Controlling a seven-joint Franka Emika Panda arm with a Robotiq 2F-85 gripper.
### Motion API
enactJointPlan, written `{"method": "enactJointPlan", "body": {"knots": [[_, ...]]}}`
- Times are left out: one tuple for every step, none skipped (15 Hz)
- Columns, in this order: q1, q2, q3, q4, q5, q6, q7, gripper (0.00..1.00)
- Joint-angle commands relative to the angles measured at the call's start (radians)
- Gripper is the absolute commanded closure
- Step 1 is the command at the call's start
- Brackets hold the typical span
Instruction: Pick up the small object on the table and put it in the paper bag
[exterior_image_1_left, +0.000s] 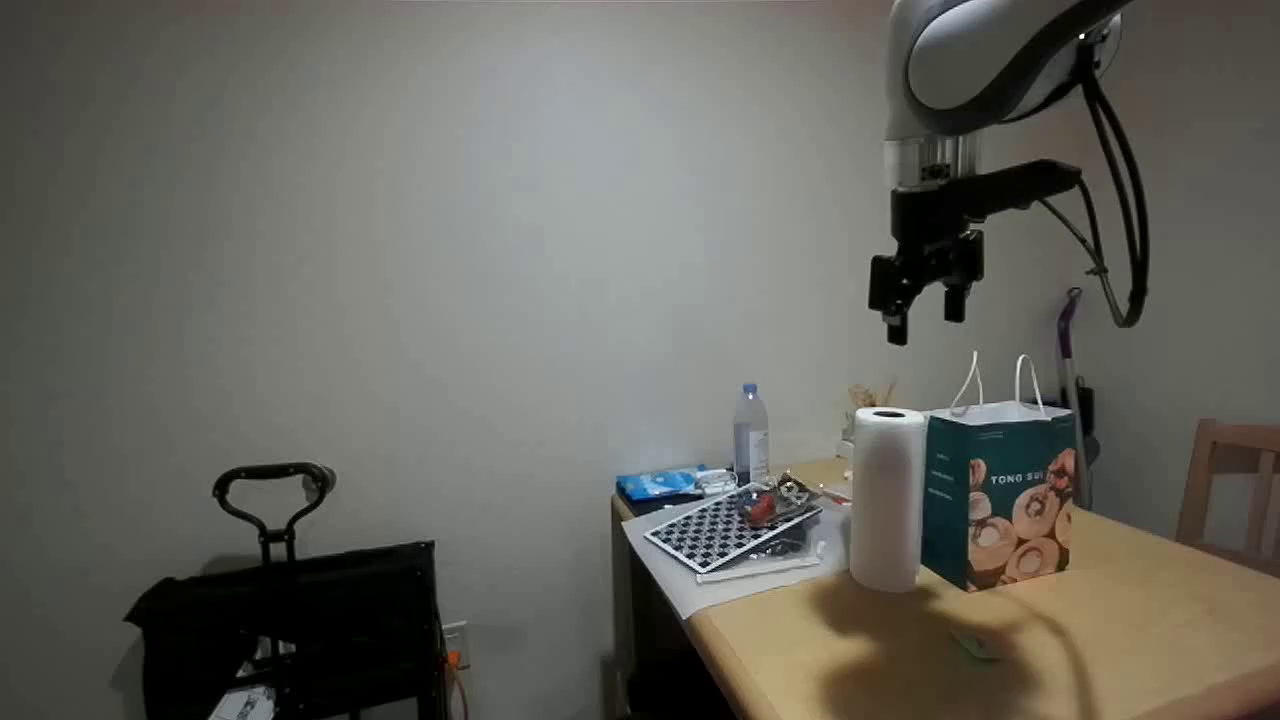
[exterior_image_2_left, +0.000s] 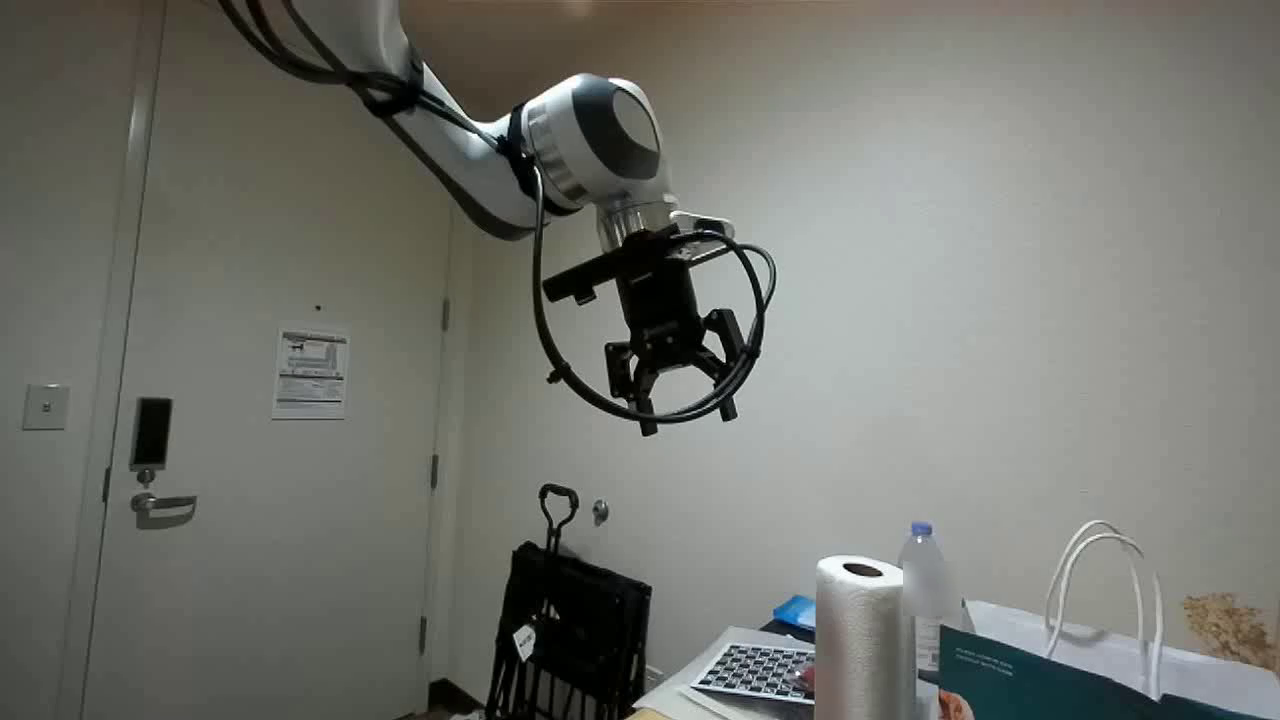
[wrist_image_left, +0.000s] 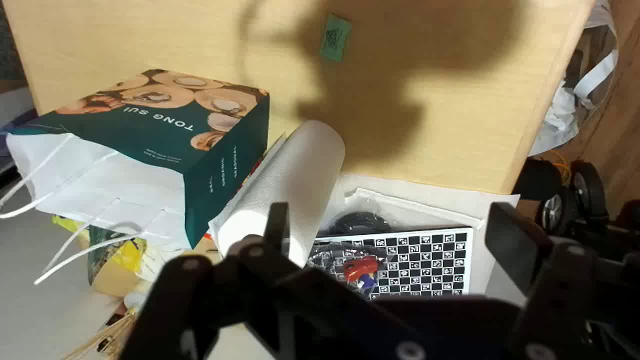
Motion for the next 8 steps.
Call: {"method": "enactJointPlan", "body": {"knots": [[0.017, 0.0, -0.016, 0.002, -0.006, -0.003, 0.004, 0.0], [0.017, 0.0, -0.016, 0.002, -0.006, -0.003, 0.004, 0.0], [0.017, 0.0, -0.016, 0.002, -0.006, -0.003, 0.004, 0.0], [0.017, 0.0, -0.016, 0.002, -0.006, -0.003, 0.004, 0.0], [0.017, 0.0, -0.016, 0.002, -0.006, -0.003, 0.004, 0.0], [0.017, 0.0, -0.016, 0.002, -0.006, -0.003, 0.004, 0.0], [0.02, 0.009, -0.021, -0.005, 0.004, 0.004, -0.004, 0.0], [0.02, 0.022, -0.027, -0.015, 0.012, 0.015, -0.001, 0.0]]}}
